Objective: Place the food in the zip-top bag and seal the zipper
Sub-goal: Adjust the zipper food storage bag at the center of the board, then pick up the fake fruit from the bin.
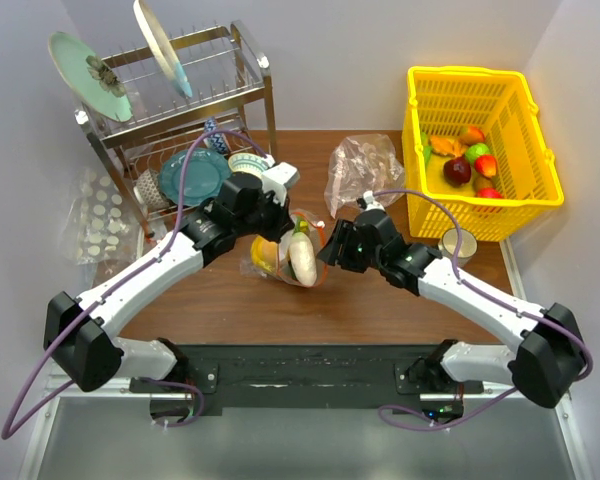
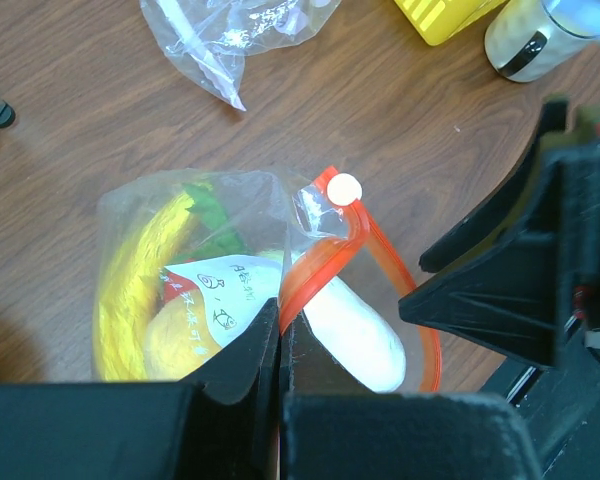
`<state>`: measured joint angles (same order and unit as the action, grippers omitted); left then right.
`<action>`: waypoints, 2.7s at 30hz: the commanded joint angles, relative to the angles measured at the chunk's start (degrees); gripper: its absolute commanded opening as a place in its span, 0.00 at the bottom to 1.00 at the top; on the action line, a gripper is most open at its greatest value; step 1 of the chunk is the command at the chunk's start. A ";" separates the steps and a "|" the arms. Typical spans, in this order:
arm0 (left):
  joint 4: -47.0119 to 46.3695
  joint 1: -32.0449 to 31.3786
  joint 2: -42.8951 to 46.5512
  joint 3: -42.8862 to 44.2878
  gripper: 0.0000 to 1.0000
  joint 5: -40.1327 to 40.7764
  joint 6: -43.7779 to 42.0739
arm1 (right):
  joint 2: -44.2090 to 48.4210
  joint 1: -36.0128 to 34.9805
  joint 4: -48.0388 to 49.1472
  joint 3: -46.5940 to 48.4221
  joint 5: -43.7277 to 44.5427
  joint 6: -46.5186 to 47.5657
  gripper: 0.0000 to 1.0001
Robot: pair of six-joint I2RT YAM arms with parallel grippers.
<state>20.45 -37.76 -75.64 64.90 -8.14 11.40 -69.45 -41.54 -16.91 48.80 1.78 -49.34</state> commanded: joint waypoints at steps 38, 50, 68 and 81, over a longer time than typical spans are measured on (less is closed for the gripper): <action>4.70 0.84 0.05 9.55 0.00 5.15 -1.55 | -2.27 -2.14 -19.83 21.87 13.25 16.12 0.35; 1.96 0.84 -1.71 3.83 0.00 5.33 -1.82 | -1.39 -1.00 -25.89 29.41 22.20 20.24 0.56; 1.00 0.84 -1.44 2.77 0.00 4.63 -1.29 | -5.42 37.92 -24.94 41.03 23.09 26.94 0.52; 0.82 0.84 -1.88 2.68 0.00 4.45 -1.20 | -30.64 50.68 -18.60 51.56 13.77 24.03 0.99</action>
<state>23.99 -37.15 -78.11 67.68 -3.01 10.70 -94.65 8.88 -38.81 94.54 17.45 -25.08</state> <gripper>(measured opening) 0.020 0.971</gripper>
